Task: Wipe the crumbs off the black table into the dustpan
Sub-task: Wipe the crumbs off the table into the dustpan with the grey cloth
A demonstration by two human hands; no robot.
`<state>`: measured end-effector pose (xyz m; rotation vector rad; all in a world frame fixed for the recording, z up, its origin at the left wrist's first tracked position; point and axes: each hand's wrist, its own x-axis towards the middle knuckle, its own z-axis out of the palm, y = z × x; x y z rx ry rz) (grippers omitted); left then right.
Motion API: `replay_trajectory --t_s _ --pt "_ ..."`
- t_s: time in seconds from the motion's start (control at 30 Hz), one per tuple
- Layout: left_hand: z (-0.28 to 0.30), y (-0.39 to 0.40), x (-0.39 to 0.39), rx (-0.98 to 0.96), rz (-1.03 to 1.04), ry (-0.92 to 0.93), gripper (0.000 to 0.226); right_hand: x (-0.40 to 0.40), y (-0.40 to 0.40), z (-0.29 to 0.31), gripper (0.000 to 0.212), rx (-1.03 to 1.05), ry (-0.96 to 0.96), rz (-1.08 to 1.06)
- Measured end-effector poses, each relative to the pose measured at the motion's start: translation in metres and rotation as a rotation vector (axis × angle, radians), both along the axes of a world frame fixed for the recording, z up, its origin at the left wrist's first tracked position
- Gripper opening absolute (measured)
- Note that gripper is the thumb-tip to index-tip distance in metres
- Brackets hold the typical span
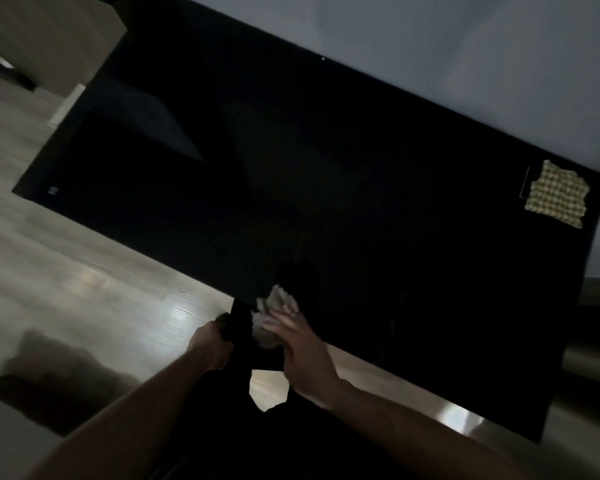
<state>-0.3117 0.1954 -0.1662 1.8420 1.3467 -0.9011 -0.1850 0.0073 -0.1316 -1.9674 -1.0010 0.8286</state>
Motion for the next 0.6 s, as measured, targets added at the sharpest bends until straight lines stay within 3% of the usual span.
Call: replay_trajectory --t_s 0.1,0.23,0.33,0.43,0.6 --pt "-0.004 0.003 -0.006 -0.006 0.025 0.033 0.045 -0.003 0.005 0.008 0.056 -0.035 0.097 -0.020" --pt "-0.009 0.010 -0.010 -0.039 0.024 0.054 0.050 0.050 0.004 0.018 0.058 0.024 0.124 -0.114" --pt "-0.013 0.019 -0.010 -0.063 0.003 0.044 0.055 0.123 0.017 0.023 0.060 0.069 -0.062 -0.226" --pt "-0.011 0.029 -0.008 -0.072 -0.009 0.038 0.056 0.202 0.040 0.018 0.061 -0.078 -0.226 -0.370" --pt "-0.010 0.042 -0.007 -0.059 -0.053 0.025 0.051 0.290 0.085 -0.002 0.052 -0.315 -0.328 -0.448"
